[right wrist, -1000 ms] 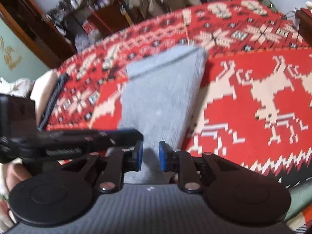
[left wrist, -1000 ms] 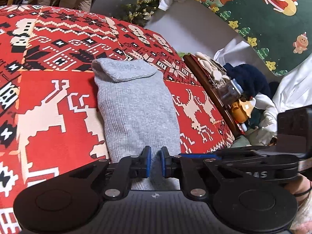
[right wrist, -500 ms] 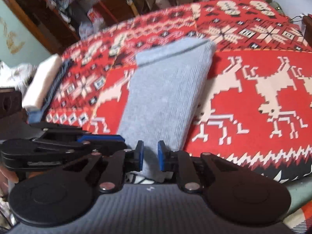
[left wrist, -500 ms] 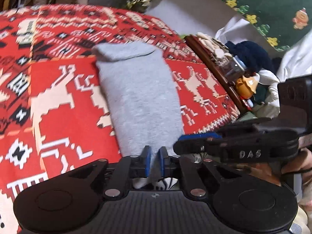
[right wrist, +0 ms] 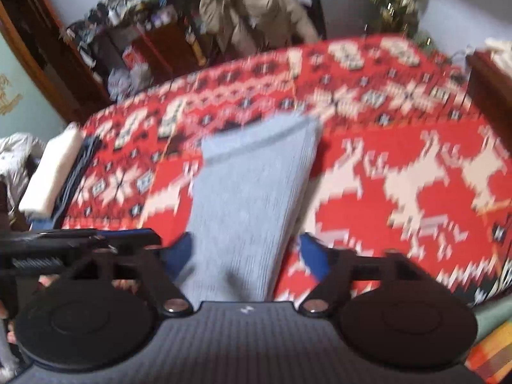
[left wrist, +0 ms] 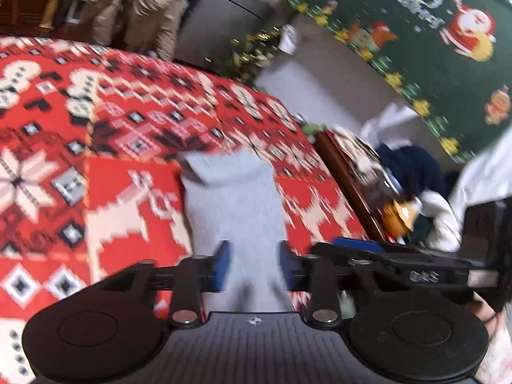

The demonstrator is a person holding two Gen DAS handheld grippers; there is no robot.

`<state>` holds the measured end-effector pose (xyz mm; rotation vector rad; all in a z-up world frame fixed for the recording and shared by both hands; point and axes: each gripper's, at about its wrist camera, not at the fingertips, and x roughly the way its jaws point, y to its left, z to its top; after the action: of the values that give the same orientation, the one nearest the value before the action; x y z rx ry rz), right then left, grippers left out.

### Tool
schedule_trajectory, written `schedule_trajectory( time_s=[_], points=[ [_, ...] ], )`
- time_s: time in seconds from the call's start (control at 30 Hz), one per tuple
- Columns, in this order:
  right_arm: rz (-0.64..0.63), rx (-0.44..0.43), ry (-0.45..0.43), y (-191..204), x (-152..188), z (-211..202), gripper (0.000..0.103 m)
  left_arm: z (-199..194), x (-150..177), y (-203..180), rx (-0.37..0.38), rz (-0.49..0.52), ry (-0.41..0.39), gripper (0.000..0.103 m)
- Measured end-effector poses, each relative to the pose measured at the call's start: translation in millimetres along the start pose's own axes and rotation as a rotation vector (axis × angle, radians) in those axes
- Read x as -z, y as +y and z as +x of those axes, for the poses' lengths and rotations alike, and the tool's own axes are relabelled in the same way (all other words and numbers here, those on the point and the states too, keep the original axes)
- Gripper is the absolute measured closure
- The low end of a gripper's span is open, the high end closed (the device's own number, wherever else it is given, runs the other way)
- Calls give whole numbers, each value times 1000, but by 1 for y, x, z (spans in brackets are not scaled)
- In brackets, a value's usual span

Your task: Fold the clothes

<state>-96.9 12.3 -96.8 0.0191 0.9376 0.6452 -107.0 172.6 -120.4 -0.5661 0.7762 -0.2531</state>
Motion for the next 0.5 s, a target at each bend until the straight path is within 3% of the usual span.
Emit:
schedule_trajectory(
  time_s=[0.1,0.27,0.37,0.5],
  points=[
    [-13,16,-32,-1,-20,-10,1,-1,-22,-2,-39,-8,-22,52],
    [-27,77,-77,-1,-48,-27,1,1,-55,-7,-53,31,5,37],
    [-34,219,-118,8,-58,-35,1,3,-68,-18,-153,70,38,35],
    [-66,301,-166,20,-70,-45,1,2,-75,-33,-316,146,33,23]
  ],
)
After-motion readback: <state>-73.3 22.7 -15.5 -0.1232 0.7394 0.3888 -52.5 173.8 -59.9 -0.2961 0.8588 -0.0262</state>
